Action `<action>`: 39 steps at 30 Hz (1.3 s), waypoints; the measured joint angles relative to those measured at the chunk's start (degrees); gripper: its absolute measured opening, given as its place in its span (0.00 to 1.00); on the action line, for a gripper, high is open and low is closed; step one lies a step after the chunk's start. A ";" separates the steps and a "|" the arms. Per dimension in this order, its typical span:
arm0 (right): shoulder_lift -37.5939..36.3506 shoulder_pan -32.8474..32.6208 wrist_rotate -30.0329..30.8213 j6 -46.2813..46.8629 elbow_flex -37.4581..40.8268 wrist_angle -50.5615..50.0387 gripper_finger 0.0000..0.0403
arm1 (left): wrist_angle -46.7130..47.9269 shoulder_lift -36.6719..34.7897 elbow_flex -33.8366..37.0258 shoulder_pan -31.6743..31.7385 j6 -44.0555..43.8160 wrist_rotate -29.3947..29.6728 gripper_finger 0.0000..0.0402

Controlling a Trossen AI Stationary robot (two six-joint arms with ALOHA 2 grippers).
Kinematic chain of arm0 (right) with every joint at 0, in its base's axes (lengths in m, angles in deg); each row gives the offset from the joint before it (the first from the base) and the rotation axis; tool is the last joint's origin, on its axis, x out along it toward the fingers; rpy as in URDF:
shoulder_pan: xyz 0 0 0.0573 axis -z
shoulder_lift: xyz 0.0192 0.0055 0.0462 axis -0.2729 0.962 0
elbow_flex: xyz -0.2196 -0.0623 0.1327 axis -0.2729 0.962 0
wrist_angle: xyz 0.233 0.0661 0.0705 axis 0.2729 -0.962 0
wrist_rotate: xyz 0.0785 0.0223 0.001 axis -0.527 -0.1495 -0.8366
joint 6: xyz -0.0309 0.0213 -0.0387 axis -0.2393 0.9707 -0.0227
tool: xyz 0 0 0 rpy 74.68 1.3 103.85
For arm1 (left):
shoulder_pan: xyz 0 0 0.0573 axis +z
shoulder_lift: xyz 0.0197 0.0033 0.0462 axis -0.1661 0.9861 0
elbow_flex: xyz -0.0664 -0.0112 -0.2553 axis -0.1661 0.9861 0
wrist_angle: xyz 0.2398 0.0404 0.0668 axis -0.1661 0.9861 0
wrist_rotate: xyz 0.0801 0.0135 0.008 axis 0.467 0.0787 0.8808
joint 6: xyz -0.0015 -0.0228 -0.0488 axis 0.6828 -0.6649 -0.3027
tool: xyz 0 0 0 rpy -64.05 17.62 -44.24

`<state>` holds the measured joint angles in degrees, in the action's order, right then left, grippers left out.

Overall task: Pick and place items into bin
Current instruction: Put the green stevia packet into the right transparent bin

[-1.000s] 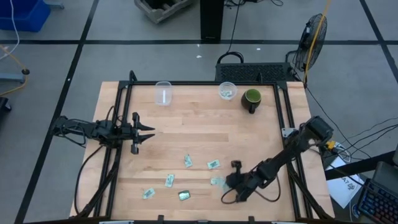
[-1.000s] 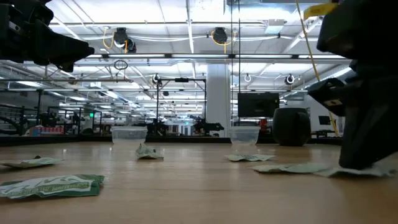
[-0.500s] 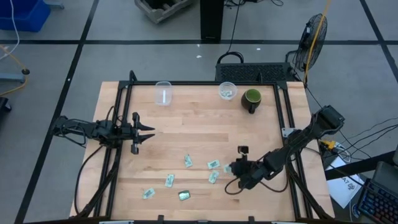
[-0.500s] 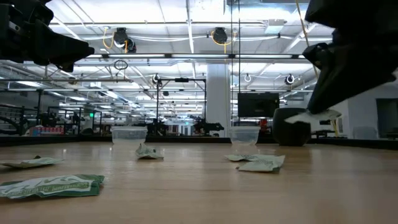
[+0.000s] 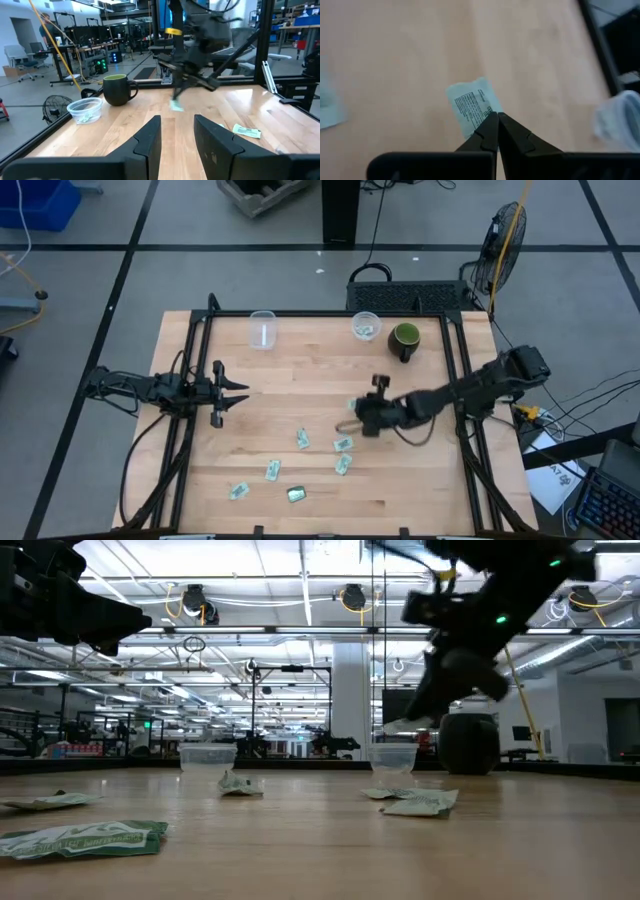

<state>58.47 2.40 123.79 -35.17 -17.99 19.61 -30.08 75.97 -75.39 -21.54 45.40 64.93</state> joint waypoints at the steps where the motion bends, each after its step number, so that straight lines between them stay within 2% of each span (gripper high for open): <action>1: 0.02 1.98 -0.04 -1.43 0.00 0.91 0.00 | 0.00 0.00 -0.01 0.01 0.00 0.00 0.30; 9: -0.33 16.88 -0.15 -10.02 -0.11 7.87 0.00 | 0.00 0.00 -0.02 0.00 0.01 0.00 0.30; 20: -0.33 33.22 -0.43 -18.13 -0.11 17.92 0.00 | 0.00 0.01 -0.01 0.00 0.01 0.00 0.30; 27: -0.33 42.31 -10.11 -15.35 -0.11 18.53 0.00 | 0.00 0.01 -0.01 0.00 0.02 0.00 0.30; 35: -0.33 46.47 -19.60 -14.48 -0.11 21.83 0.00 | 0.00 -0.01 -0.02 0.01 0.00 0.00 0.30; 39: -0.33 47.34 -19.95 -12.91 -0.11 21.90 0.00 | 0.00 0.02 0.00 -0.01 0.00 0.00 0.30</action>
<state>58.14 49.73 103.84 -48.08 -18.10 41.51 -30.08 75.99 -75.39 -21.55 45.40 64.93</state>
